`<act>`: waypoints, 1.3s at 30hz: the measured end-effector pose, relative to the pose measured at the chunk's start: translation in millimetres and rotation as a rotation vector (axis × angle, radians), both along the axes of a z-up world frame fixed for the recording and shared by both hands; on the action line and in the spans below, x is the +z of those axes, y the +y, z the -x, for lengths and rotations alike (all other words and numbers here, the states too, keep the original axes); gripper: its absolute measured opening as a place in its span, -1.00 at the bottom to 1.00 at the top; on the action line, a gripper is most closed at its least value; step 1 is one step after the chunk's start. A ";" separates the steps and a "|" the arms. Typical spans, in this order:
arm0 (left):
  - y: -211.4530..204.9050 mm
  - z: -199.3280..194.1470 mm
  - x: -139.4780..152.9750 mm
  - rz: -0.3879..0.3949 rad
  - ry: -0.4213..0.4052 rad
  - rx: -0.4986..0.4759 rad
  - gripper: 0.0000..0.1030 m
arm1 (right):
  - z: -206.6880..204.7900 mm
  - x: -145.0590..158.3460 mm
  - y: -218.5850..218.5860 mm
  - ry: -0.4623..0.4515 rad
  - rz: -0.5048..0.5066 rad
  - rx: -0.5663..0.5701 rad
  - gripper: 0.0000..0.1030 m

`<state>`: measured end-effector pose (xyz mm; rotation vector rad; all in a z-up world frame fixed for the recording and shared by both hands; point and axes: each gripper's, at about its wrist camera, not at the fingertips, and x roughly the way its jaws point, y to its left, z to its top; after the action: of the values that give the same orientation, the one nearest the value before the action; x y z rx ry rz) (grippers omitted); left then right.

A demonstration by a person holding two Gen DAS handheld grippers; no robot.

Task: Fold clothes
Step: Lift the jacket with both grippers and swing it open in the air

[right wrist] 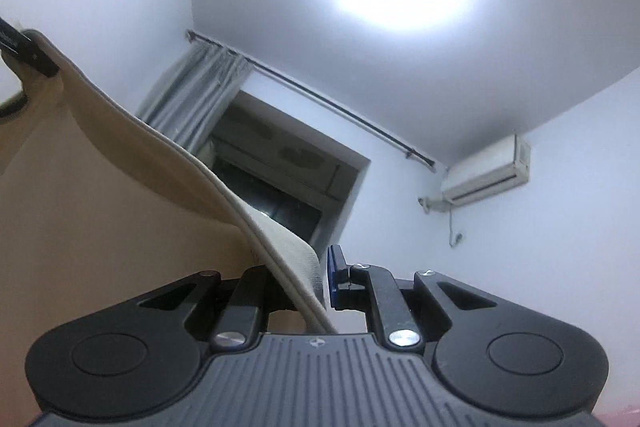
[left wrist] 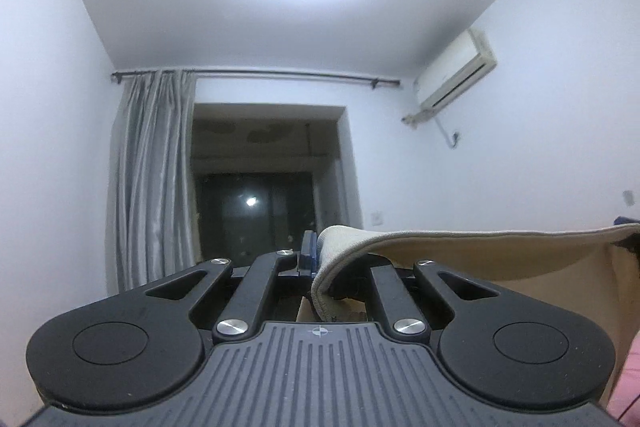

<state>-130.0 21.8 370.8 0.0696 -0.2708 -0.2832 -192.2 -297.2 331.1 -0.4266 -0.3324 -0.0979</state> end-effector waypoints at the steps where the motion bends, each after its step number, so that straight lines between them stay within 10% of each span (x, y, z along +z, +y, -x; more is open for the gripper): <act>1: 1.7 4.5 -0.4 0.005 0.004 -0.012 -0.90 | 8.8 2.4 0.4 0.010 -0.005 0.016 -0.77; 15: 11.0 -48.4 -79.1 -0.016 0.232 0.054 -0.90 | 20.0 -66.5 32.8 0.174 0.053 0.022 -0.77; 27: 12.1 -296.3 -262.0 -0.023 0.741 0.194 -0.90 | -209.4 -241.6 65.4 0.583 0.167 -0.015 -0.77; 39: -26.0 -458.0 -385.1 -0.105 0.936 0.242 -0.89 | -458.8 -374.6 57.8 0.857 0.120 -0.057 -0.77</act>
<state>328.0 -4.3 -14.3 0.0664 0.6795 -0.0666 266.6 -239.4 -43.4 -0.5567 0.5199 0.0541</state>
